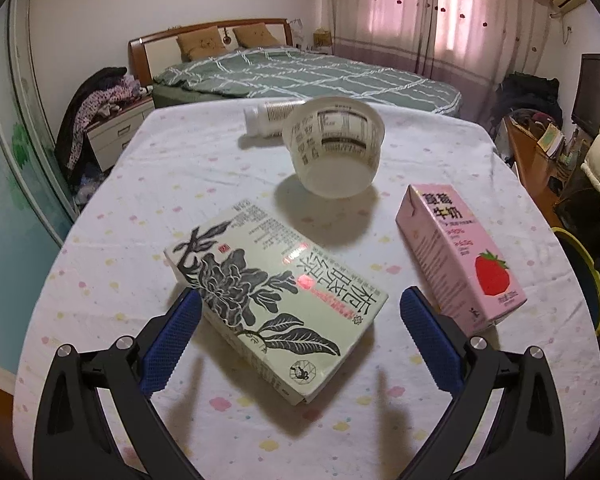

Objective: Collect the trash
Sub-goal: 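Carry the toothpaste tube over the bin and open the right gripper, then grasp the flower-printed tea box with the left gripper and lift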

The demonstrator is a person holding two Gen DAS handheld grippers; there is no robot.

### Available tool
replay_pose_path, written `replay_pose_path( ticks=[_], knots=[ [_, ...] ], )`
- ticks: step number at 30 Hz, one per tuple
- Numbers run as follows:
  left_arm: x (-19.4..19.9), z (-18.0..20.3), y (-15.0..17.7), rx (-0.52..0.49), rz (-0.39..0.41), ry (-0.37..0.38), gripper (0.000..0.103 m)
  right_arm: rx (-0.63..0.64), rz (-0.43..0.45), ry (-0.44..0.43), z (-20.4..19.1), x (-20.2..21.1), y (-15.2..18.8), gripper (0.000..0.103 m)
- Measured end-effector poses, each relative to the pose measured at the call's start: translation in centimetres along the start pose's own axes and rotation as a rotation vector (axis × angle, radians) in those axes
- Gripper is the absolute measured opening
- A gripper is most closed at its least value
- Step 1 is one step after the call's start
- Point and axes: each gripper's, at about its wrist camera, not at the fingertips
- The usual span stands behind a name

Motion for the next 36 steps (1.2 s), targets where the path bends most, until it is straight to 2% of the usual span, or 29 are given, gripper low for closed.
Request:
replay_pose_path(
  ticks=[4, 11, 15, 20, 26, 28, 30, 33, 36],
  knots=[
    [-0.5, 0.3, -0.4, 0.009, 0.009, -0.007, 0.098, 0.003, -0.001, 0.001, -0.1, 0.0, -0.1, 0.037],
    [-1.8, 0.7, -1.2, 0.029, 0.003, -0.062, 0.098, 0.016, -0.004, -0.005, -0.3, 0.1, 0.0, 0.037],
    [-2.2, 0.1, -1.0, 0.048, -0.031, -0.037, 0.098, 0.028, -0.009, -0.011, -0.8, 0.1, -0.1, 0.037],
    [-2.3, -2.1, 0.0, 0.081, -0.088, -0.011, 0.098, 0.029, -0.009, -0.017, -0.9, 0.1, -0.1, 0.037],
    [-0.4, -7.3, 1.1, 0.119, -0.105, -0.073, 0.098, 0.041, -0.012, -0.024, -1.6, 0.1, 0.0, 0.037],
    [0.1, -8.4, 0.9, 0.132, -0.098, -0.047, 0.098, 0.043, -0.017, -0.032, -1.7, 0.0, 0.0, 0.037],
    [0.3, -8.5, 0.2, 0.102, -0.084, -0.028, 0.098, 0.045, -0.022, -0.039, -2.1, -0.1, 0.0, 0.037],
    [-0.4, -7.5, -1.4, -0.006, -0.087, 0.033, 0.098, 0.055, -0.023, -0.042, -2.7, -0.2, 0.0, 0.037],
    [-1.4, -6.3, -2.5, -0.125, -0.095, 0.020, 0.098, 0.060, -0.025, -0.039, -3.1, -0.3, 0.0, 0.037]
  ],
)
Point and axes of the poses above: each gripper's, at about its wrist camera, not at the fingertips, and x roughly against the way its jaws point, z to its right, y to its underside, and after that the axes turned 1 degree about -y, right-handed
